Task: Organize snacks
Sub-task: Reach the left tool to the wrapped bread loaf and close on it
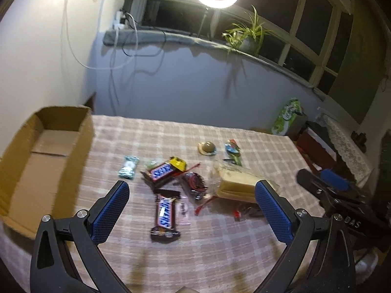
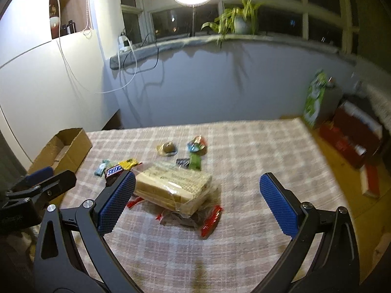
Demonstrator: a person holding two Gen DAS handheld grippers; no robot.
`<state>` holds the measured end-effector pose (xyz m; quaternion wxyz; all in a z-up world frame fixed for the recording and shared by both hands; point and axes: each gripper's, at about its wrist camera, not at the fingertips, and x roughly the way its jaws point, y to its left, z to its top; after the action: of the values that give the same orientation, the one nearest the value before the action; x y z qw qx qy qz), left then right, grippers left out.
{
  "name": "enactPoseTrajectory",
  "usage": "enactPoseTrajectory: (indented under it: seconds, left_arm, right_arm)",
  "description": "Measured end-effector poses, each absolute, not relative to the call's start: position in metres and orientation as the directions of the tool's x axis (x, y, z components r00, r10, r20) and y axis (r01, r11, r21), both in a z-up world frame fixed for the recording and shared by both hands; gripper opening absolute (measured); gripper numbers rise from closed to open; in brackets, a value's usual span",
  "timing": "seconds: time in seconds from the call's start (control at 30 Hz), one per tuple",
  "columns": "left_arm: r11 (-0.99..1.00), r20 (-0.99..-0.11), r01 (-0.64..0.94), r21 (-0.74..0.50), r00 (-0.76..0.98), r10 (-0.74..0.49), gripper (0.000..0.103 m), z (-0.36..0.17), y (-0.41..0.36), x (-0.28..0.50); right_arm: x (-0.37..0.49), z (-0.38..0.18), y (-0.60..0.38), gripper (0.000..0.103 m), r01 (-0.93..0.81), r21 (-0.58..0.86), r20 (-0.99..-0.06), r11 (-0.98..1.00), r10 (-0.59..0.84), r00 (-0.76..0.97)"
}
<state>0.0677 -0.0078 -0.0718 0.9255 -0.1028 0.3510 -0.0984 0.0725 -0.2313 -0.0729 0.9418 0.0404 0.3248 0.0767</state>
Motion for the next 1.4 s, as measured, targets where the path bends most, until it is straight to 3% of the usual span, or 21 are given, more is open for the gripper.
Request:
enactPoseTrajectory:
  seconds: [0.17,0.33,0.53,0.6,0.73,0.9,1.4]
  left_arm:
    - [0.936,-0.645,0.169,-0.309,0.687,-0.336,0.085,-0.081,-0.017,0.083]
    - [0.893,-0.655,0.201,-0.403,0.617,-0.435,0.078,-0.092,-0.022,0.101]
    - [0.864,-0.674,0.205,-0.459,0.553,-0.49,0.07,-0.108,-0.029,0.12]
    - [0.862,-0.68,0.208,-0.462,0.541,-0.494,0.066,-0.113,-0.033,0.124]
    - [0.856,-0.686,0.22,-0.468,0.52,-0.509,0.059,-0.119,-0.039,0.13]
    - [0.857,-0.693,0.231,-0.46,0.511,-0.509,0.059,-0.121,-0.042,0.136]
    - [0.852,-0.714,0.324,-0.411,0.466,-0.522,0.059,-0.128,-0.068,0.139]
  right_arm:
    - [0.102,-0.099,-0.257,0.103,-0.145,0.336,-0.656,0.931,0.341,0.673]
    - [0.127,-0.122,-0.281,0.103,-0.113,0.495,-0.659,0.862,0.457,0.597]
    - [0.149,-0.14,-0.289,0.087,-0.1,0.588,-0.654,0.803,0.544,0.526]
    - [0.155,-0.146,-0.288,0.074,-0.093,0.608,-0.656,0.789,0.565,0.501]
    - [0.16,-0.158,-0.287,0.067,-0.077,0.653,-0.649,0.753,0.61,0.455]
    - [0.165,-0.164,-0.283,0.061,-0.083,0.672,-0.644,0.736,0.636,0.424]
    - [0.174,-0.163,-0.277,0.06,-0.091,0.652,-0.671,0.753,0.629,0.392]
